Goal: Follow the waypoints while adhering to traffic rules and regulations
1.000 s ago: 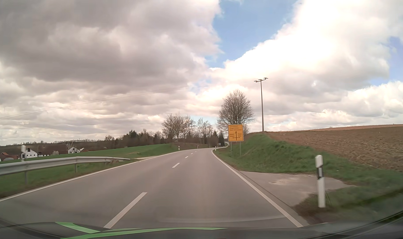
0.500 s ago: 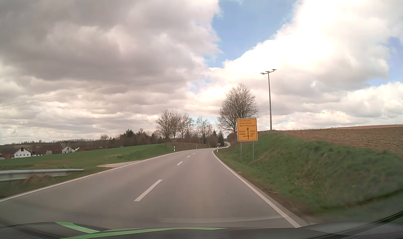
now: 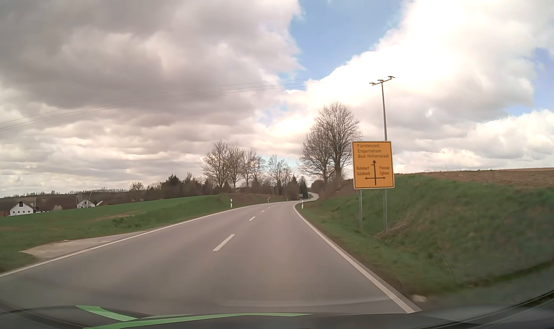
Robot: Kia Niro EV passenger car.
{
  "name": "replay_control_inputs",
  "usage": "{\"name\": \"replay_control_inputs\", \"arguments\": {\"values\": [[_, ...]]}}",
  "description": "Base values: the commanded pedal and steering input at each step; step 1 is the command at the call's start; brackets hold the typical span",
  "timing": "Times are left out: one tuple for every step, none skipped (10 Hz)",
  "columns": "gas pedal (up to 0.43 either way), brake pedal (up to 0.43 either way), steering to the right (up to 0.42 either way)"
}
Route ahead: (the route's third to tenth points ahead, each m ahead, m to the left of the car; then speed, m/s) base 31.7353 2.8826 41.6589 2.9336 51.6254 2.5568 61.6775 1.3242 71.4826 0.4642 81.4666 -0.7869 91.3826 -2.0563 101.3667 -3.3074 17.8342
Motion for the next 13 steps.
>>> {"name": "replay_control_inputs", "arguments": {"values": [[0.150, 0.000, 0.001], [0.150, 0.000, 0.001], [0.150, 0.000, 0.001], [0.150, 0.000, 0.001], [0.150, 0.000, 0.001], [0.150, 0.000, 0.001], [0.150, 0.000, 0.002], [0.150, 0.000, 0.003], [0.150, 0.000, 0.004], [0.150, 0.000, 0.004], [0.150, 0.000, 0.004], [0.150, 0.000, 0.004], [0.150, 0.000, 0.004]]}}
